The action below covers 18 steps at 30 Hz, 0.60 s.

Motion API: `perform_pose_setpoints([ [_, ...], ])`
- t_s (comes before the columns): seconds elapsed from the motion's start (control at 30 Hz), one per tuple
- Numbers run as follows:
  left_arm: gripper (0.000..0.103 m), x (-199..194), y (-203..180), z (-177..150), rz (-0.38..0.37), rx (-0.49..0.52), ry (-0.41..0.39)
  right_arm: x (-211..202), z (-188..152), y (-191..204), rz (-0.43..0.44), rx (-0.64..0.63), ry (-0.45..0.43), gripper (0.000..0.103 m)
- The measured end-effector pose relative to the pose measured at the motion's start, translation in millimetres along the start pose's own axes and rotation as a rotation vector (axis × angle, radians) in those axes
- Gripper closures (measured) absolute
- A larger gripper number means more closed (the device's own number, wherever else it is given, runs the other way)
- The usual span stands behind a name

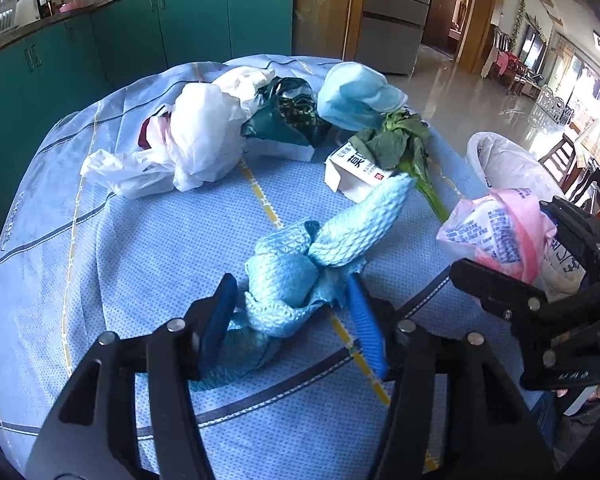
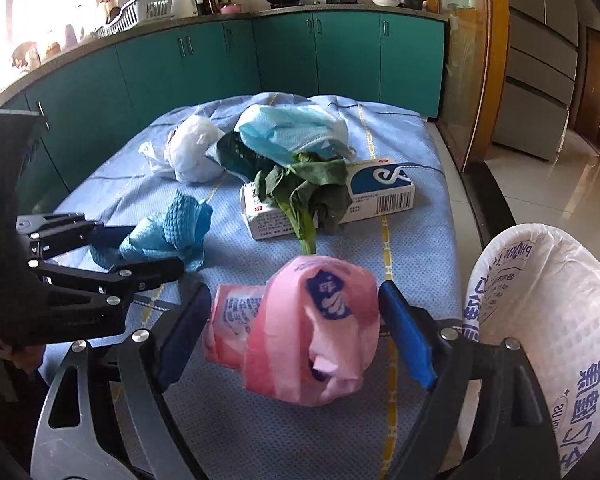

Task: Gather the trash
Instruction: 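Lift the pink bag with the right gripper while the left gripper lifts the blue cloth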

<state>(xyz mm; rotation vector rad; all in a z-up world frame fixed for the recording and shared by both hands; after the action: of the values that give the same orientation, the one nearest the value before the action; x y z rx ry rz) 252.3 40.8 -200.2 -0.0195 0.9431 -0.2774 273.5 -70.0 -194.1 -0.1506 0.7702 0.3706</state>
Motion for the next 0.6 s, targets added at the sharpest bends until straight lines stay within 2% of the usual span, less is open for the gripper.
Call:
perform_pose_setpoints([
  [0.1, 0.060, 0.3, 0.1, 0.9, 0.014, 0.008, -0.004, -0.8, -1.1, 0.8, -0.010, -0.011, -0.007, 0.022],
  [0.17, 0.066, -0.6, -0.1, 1.0, 0.012, 0.008, -0.008, -1.6, -1.3, 2.0, -0.009, -0.014, -0.008, 0.025],
  [0.2, 0.068, -1.1, -0.5, 0.6, 0.015, 0.010, -0.009, -2.0, -1.1, 2.1, -0.011, -0.013, -0.011, 0.030],
  [0.37, 0.071, -8.5, 1.2, 3.9, 0.025, 0.002, -0.043, -6.7, 2.2, -3.0, -0.008, 0.017, -0.032, 0.034],
  [0.53, 0.071, -28.3, 4.5, 15.2, 0.015, -0.028, -0.132, -21.1, 11.0, -12.3, -0.008, 0.063, -0.099, 0.034],
  [0.6, 0.071, -37.8, 4.7, 21.4, 0.040, -0.031, -0.181, -27.0, 14.3, -16.1, -0.015, 0.076, -0.127, 0.034],
])
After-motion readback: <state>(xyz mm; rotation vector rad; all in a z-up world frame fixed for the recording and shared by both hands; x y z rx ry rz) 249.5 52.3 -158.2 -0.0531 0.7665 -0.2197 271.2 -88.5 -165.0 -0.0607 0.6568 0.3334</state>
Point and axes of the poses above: each gripper's, at about its wrist camera, not at the fingertips, and x roughly the way its jaws point, y to its left, z to its top, the point moved 8 cm from there along x, roughly the way its jaws point, and after that the axes turned 8 degrees about -z, right-handed, at the moved point
